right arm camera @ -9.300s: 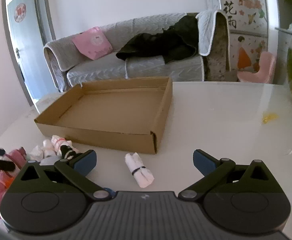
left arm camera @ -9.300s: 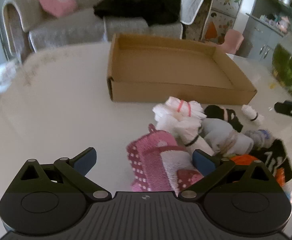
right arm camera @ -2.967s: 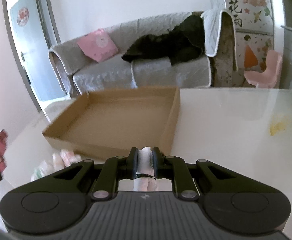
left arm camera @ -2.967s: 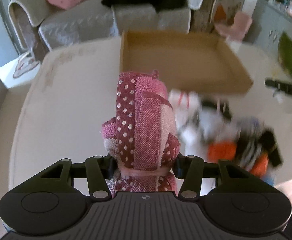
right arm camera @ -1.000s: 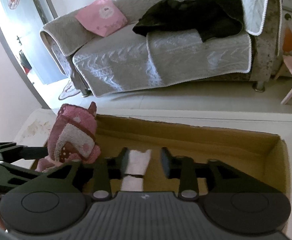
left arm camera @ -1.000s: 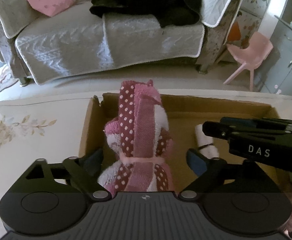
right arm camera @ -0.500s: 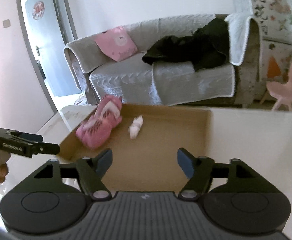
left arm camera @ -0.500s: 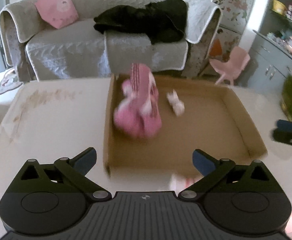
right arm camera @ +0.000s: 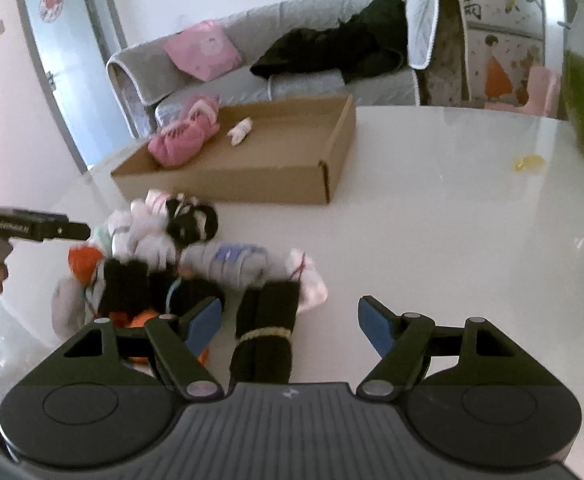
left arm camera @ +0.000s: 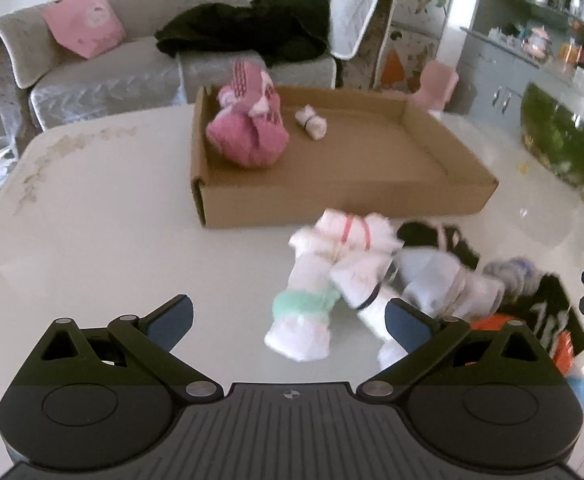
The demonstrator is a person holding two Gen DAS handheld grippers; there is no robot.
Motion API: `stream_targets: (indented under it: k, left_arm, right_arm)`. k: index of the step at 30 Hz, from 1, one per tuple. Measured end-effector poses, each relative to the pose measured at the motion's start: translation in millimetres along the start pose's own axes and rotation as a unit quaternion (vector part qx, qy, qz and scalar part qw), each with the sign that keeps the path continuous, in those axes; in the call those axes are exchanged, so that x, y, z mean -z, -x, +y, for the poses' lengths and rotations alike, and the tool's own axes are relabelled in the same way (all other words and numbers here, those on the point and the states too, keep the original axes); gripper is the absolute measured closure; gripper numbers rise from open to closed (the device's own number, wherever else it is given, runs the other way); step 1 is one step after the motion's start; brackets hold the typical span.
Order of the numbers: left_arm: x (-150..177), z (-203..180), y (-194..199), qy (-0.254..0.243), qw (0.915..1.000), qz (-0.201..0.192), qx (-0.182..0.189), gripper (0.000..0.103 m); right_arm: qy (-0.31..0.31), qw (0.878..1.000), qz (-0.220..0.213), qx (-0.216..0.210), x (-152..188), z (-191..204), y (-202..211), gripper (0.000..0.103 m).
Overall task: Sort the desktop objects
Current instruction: 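Grasp the black sock roll with the right gripper while the left grasps the green-banded white sock, then carry both socks into the box and open both grippers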
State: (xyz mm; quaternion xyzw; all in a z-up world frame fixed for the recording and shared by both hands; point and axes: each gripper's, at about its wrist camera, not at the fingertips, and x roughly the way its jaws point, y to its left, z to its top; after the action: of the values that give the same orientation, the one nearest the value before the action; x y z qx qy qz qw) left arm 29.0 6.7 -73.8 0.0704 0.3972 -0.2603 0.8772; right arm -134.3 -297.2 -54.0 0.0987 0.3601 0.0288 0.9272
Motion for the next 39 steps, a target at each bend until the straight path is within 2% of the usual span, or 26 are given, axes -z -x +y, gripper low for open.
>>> stream_targets:
  k: [5,7,12,14,15,16,18,20,22,23,24,26,34,39]
  left_arm:
    - [2.7,8.1,-11.6,-0.01,0.9999,0.005,-0.009,0.0]
    - [2.5,7.3,-18.5,-0.025,0.9996,0.008,-0.01,0.0]
    - [7.0,5.7,-30.4,-0.049,0.9987,0.014,0.002,0.0]
    - [7.5,3.3,-36.8,-0.052,0.9984,0.02,0.004,0.0]
    - [7.6,2.0,-39.6,-0.056,0.9982,0.021,-0.002,0.0]
    - [7.9,-0.4,-41.0,-0.062,0.9979,0.018,-0.01,0.0]
    - [6.8,-2.4,-42.0,-0.063,0.9979,0.016,-0.008,0.001]
    - [7.0,-4.5,-42.4,-0.065,0.9978,0.011,-0.013,0.001]
    - [7.9,-7.1,-40.9,-0.069,0.9975,0.004,-0.015,0.007]
    - [7.6,-8.2,-39.2,-0.067,0.9977,0.002,-0.012,0.019]
    - [6.7,-8.5,-36.6,-0.063,0.998,-0.002,-0.003,0.039]
    - [5.8,-10.0,-32.8,-0.06,0.9982,-0.007,-0.004,0.062]
    - [6.4,-11.1,-27.0,-0.062,0.9976,-0.011,-0.029,0.065]
    - [1.9,-7.9,7.6,-0.053,0.9964,-0.056,-0.035,0.064]
  right_arm:
    - [0.007,1.0,0.004,0.004,10.3,4.7,-16.8,0.034]
    - [0.009,1.0,0.008,0.011,13.1,4.7,-21.5,0.042]
    - [0.013,1.0,-0.005,0.007,20.7,1.8,-21.0,0.041]
    - [0.019,1.0,-0.009,0.009,19.0,3.1,-26.2,0.044]
    - [0.02,1.0,-0.012,0.01,25.0,-0.1,-18.2,0.049]
    - [0.022,1.0,-0.014,0.013,28.5,-0.2,-14.3,0.06]
    - [0.023,0.999,-0.017,0.018,35.5,-1.6,-7.6,0.068]
    - [0.021,0.999,-0.019,0.021,36.2,-2.8,-6.5,0.07]
    - [0.017,0.999,-0.02,0.022,36.6,-3.6,-6.8,0.071]
    - [0.017,0.999,-0.021,0.025,37.2,-3.4,-6.4,0.071]
    - [0.018,0.999,-0.021,0.027,37.8,-2.8,-6.1,0.071]
    - [0.02,0.999,-0.023,0.032,38.7,-1.8,-5.7,0.071]
    - [0.006,0.999,-0.034,0.031,37.6,-6.7,-0.2,0.072]
    - [-0.015,0.998,-0.057,0.019,29.3,-16.5,12.8,0.072]
